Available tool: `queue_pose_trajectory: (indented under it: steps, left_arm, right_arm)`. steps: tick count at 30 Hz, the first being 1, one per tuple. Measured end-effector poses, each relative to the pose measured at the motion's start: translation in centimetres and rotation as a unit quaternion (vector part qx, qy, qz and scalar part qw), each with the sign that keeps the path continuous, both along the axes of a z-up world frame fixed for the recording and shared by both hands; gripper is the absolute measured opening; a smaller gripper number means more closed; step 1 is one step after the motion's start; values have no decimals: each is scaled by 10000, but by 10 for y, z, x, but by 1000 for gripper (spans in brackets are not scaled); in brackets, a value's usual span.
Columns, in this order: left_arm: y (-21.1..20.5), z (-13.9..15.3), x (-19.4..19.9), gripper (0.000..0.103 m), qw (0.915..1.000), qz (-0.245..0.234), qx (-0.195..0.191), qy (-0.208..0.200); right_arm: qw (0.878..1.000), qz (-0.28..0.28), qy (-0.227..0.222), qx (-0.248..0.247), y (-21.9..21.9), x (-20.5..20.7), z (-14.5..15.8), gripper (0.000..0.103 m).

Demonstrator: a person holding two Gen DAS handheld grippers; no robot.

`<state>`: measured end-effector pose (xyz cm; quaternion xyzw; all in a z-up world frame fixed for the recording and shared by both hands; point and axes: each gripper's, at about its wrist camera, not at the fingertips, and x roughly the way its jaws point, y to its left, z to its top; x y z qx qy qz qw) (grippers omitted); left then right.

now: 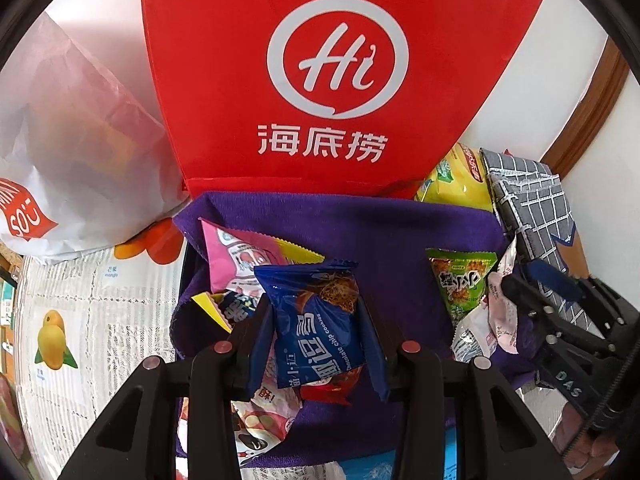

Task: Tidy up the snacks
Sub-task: 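Lower the blue pack and pink pack over the purple towel with both tools, then open both tools to drop the blue and pink packs onto the towel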

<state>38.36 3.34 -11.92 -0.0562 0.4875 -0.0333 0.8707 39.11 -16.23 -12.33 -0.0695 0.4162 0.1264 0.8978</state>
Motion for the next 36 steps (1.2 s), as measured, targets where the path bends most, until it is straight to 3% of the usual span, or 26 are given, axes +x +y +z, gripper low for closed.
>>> queue_pose_trajectory:
  steps: [4, 20, 25, 36]
  left_arm:
    - [-2, -2, 0, 39, 10000, -44, 17, 30]
    - [-5, -5, 3, 40, 9999, -26, 106, 92]
    - [-3, -2, 2, 50, 9999, -16, -89, 126]
    - [-9, 36, -21, 50, 9994, -206, -114, -265]
  right_arm:
    - [9999, -49, -91, 74, -2, -2, 7, 50]
    - [9996, -138, -206, 131, -4, -6, 17, 53]
    - [9995, -190, -230, 142, -6, -8, 21, 53]
    - [9984, -298, -396, 260, -3, -32, 46, 57]
